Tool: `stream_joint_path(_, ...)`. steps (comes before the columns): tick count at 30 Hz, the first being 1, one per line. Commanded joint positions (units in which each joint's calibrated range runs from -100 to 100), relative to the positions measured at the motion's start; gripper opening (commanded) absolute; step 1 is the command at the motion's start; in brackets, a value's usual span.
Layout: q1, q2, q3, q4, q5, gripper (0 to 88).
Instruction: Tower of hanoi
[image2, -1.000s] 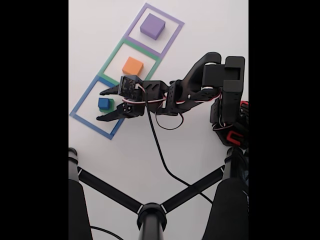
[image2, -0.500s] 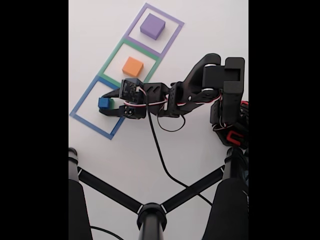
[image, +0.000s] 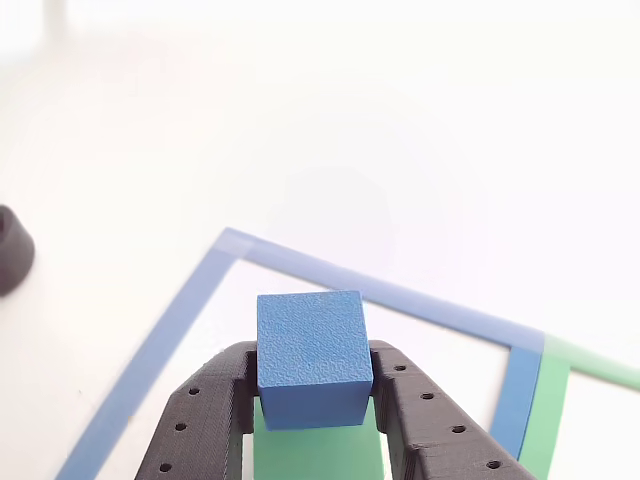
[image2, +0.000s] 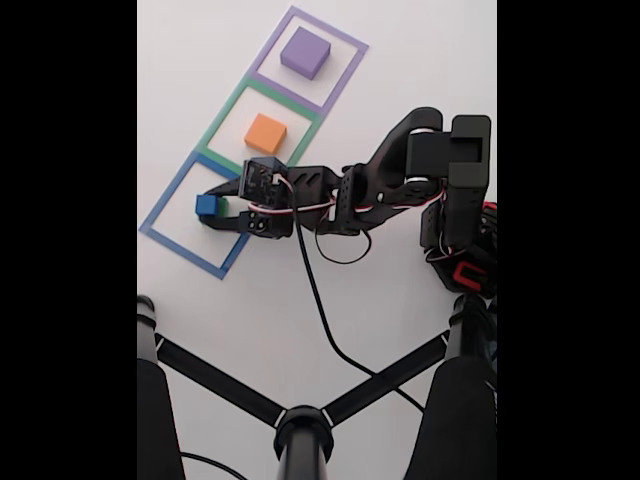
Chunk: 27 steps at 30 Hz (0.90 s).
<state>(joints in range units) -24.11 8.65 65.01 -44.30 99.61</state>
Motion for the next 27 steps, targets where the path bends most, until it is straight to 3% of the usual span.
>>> stream_joint_path(1,-0.2,-9.2,-1.1,5.7,0.4,4.7)
stream_joint_path(5,0.8,-19.4,-3.4,18.9,0.4,4.6)
stream_joint_path(13,5.8,-39.4,-19.6,64.4,0.4,4.5)
stream_joint_path(18,11.0,-42.9,-37.6,92.0,0.4,4.5)
stream_joint_path(27,19.1,-41.9,-70.1,124.3,0.4,4.4)
